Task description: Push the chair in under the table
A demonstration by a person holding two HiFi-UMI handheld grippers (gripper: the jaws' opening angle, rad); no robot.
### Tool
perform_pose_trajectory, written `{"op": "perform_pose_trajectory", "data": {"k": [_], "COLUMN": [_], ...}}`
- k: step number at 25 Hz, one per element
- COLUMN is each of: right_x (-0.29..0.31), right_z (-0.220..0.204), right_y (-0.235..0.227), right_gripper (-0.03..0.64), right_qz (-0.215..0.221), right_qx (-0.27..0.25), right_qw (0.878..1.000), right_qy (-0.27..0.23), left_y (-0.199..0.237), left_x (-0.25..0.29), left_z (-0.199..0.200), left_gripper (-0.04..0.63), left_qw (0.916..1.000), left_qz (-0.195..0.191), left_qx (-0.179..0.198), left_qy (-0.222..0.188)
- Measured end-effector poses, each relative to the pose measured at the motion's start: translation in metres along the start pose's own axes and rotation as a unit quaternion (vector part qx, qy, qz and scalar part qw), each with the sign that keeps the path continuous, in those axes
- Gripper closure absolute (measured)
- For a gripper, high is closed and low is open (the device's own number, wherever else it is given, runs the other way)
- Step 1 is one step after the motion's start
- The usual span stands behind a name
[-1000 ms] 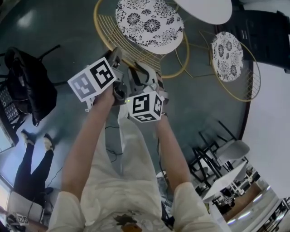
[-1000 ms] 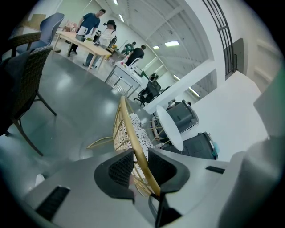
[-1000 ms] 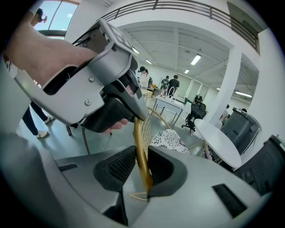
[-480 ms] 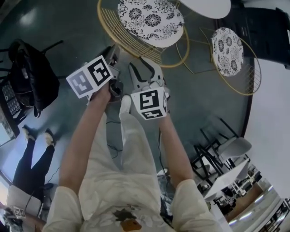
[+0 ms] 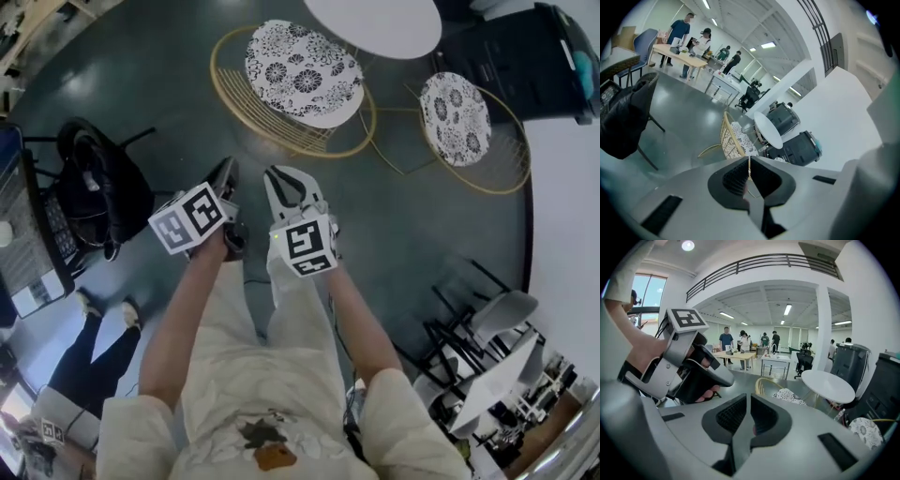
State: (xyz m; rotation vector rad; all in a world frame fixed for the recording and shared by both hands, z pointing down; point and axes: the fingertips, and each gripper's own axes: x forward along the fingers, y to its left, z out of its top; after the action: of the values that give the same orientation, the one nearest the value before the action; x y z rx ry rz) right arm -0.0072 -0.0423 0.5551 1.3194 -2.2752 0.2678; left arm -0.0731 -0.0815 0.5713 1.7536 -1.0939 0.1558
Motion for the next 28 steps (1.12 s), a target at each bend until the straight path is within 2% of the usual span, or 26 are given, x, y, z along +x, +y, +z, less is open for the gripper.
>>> {"op": "perform_pose_trajectory", "data": {"k": [3, 5, 10, 13, 17, 24, 28], "right_x": [-0.022, -0.037, -0.071, -0.088, -0.111, -0.157, -0.189], "right_z": [0.022, 0.035, 0.057, 0.067, 0.089, 0.128, 0.139], "right_y": [0.001, 0.003, 0.022, 0.043, 0.073, 0.09, 0.106], "right_gripper": [0.592, 0.592, 0.598, 0.598, 0.598, 0.598, 0.598], "right_qz": [-0.008, -0.012, -0.021, -0.015, 0.006, 0.017, 0.019], "right_qx": [-0.013, -0.008, 0.024, 0.021, 0.0, 0.045, 0.052], "right_qw": [1.0, 1.0, 0.999, 1.0, 1.0, 0.998, 0.997], "right_qy": [-0.019, -0.022, -0.022, -0.008, -0.014, -0.037, -0.053], "left_y": [-0.013, -0.022, -0.034, -0.039, -0.052, -0.085, -0.106], "left_x": [-0.028, -0.044, -0.097, -0.128, -0.168, -0.24, -0.274], "left_z": [0.003, -0.003, -0.024, -0.032, -0.038, -0.028, -0.037], "left_gripper": [0.586, 0.586, 0.586, 0.586, 0.586, 0.586, 0.586], "left_qw": [0.9997, 0.9991, 0.9966, 0.994, 0.9921, 0.991, 0.989], "left_qz": [-0.003, -0.011, 0.008, 0.018, 0.02, 0.013, 0.007], "left_qx": [0.023, 0.041, 0.082, 0.108, 0.124, 0.121, 0.132], "left_qy": [-0.009, -0.002, 0.002, 0.004, -0.002, -0.055, -0.066]}}
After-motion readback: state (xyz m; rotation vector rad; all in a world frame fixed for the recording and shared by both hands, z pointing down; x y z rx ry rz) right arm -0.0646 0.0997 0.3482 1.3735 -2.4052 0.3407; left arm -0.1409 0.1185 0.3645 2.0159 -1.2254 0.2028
